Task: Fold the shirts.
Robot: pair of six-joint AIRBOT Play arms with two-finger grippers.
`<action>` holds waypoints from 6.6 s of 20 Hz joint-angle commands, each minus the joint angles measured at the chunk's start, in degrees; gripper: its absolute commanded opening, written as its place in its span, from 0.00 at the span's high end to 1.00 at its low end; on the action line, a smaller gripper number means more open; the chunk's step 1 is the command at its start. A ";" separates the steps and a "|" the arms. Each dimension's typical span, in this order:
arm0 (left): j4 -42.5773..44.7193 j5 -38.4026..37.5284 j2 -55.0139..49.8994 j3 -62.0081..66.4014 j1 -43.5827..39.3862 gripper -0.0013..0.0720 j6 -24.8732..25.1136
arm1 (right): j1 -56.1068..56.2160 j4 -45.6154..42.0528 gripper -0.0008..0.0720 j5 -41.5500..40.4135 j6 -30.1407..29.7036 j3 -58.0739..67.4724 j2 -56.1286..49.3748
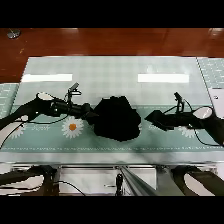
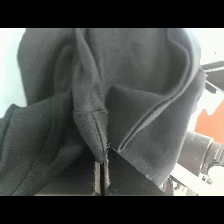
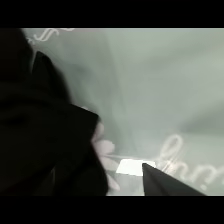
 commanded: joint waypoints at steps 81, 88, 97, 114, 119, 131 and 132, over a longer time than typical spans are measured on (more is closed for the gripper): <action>16.83 -4.20 0.00 2.36 13.11 0.02 -17.86 | -21.42 -11.98 0.14 8.87 -1.44 9.35 3.02; 13.77 12.11 -1.97 2.54 -0.11 0.03 -25.73 | -21.42 -9.94 0.14 13.11 -3.39 1.38 7.08; 12.00 8.09 -2.89 8.68 -2.82 0.95 -18.64 | -14.73 -15.58 0.14 10.97 -1.20 1.40 0.59; 2.19 4.37 5.77 29.20 5.33 0.95 -13.79 | -14.10 2.80 0.94 16.98 -6.32 40.28 -7.76; 2.43 4.70 15.21 54.71 15.85 0.95 -17.00 | -14.05 0.02 0.94 18.27 0.07 82.44 -4.98; 36.13 -0.44 48.28 67.82 25.38 0.95 -19.41 | -14.10 -25.29 0.94 30.77 4.50 90.51 25.53; 38.01 -1.51 49.62 67.78 25.38 0.95 -19.98 | -14.10 -25.88 0.94 33.03 4.94 89.64 26.67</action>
